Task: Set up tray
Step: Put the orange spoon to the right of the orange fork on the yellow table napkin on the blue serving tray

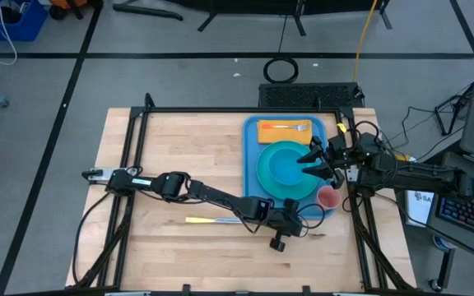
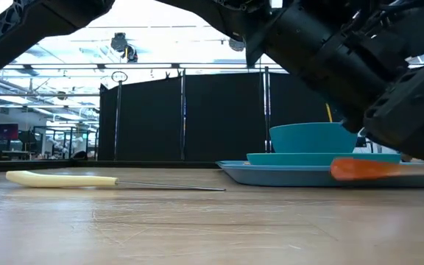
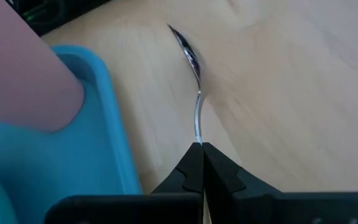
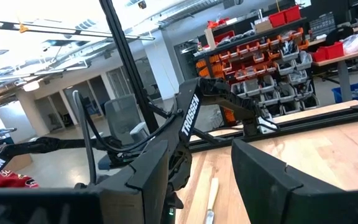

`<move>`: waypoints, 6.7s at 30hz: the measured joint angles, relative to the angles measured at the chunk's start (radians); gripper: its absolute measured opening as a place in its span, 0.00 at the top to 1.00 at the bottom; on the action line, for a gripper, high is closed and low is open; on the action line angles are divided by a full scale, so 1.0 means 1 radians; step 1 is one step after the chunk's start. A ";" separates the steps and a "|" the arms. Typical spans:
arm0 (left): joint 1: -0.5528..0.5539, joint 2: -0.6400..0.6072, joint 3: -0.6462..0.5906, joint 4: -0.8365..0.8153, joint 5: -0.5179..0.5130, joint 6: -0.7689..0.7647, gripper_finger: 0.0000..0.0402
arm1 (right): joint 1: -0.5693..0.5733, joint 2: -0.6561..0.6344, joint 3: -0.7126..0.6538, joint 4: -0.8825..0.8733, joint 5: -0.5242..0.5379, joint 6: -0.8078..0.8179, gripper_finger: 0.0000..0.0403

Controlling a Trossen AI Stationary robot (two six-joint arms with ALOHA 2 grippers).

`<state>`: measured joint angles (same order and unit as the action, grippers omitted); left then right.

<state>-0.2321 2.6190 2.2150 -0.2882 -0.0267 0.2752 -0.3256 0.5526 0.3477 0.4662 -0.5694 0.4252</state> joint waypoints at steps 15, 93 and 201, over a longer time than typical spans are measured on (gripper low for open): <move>-0.009 -0.069 0.001 -0.114 -0.053 0.036 1.00 | 0.000 0.000 0.000 0.000 -0.004 0.000 0.59; 0.007 -0.044 -0.193 0.081 0.213 -0.119 0.97 | 0.000 0.022 0.000 -0.008 0.023 -0.018 0.59; 0.009 -0.470 -0.194 -0.675 -0.941 0.041 0.98 | 0.007 0.310 0.000 0.004 0.123 0.037 0.58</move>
<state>-0.2229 2.1487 2.0209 -0.9636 -0.9676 0.3163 -0.3187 0.8624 0.3481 0.4698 -0.4461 0.4622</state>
